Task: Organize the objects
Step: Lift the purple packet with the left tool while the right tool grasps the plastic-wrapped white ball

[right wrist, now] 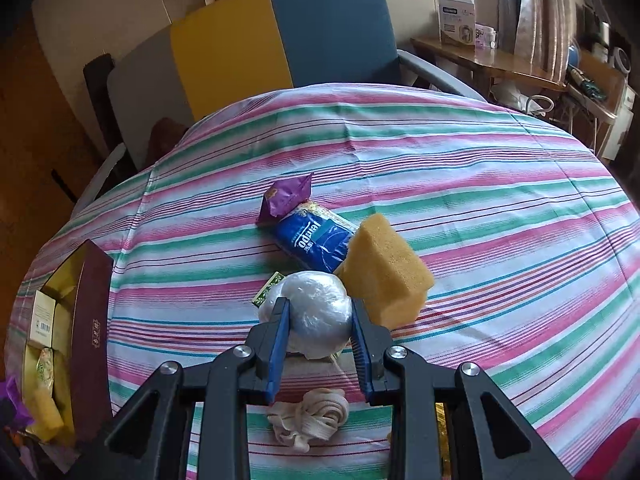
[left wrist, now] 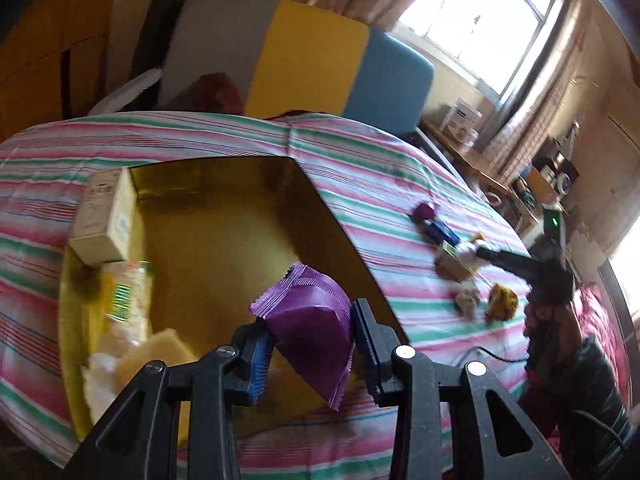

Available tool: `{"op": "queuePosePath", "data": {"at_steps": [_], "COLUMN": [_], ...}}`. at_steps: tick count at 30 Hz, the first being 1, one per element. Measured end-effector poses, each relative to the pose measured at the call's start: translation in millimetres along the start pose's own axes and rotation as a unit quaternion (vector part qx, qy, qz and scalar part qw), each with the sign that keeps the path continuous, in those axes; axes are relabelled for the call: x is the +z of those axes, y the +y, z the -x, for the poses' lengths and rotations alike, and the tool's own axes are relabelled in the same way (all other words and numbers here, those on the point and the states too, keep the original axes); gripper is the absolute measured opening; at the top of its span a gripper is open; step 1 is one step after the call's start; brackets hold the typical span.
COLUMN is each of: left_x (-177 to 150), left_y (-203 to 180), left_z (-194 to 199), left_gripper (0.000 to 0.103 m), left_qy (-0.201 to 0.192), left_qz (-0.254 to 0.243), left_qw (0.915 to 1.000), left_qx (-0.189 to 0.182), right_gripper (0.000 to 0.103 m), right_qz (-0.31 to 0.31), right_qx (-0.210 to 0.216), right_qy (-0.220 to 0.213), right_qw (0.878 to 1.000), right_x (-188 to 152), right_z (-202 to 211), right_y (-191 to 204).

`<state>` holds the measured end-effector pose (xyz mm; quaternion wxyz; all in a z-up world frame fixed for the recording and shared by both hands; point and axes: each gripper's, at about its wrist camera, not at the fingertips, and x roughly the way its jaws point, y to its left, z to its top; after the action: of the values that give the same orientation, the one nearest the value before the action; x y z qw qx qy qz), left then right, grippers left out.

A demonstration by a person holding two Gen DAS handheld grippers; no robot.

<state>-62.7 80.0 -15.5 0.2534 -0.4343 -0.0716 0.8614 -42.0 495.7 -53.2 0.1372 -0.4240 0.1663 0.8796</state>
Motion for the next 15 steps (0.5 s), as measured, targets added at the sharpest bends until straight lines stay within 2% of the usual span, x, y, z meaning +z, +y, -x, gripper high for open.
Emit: {"op": "queuePosePath", "data": {"at_steps": [4,10,15], "left_x": [13.0,43.4,76.1], "left_y": [27.2,58.7,76.8], "left_z": [0.2,-14.0,-42.8], "left_gripper": [0.038,0.038,0.038], "left_qy": [-0.004,-0.008,-0.001], "left_qz": [0.017,0.014,0.003], "left_qw": [0.9995,0.9976,0.9957], "left_qx": [0.028,0.068,0.092], "right_gripper": [0.030,0.030,0.030], "right_qz": [0.008,0.012,0.021], "right_qx": [-0.008,-0.006,-0.013], "right_qy": [0.005,0.009,0.008], "right_qw": [1.000,1.000,1.000], "right_x": [-1.2,-0.9,-1.3], "right_z": [-1.2,-3.1,-3.1], "right_y": [2.0,3.3,5.5]}}
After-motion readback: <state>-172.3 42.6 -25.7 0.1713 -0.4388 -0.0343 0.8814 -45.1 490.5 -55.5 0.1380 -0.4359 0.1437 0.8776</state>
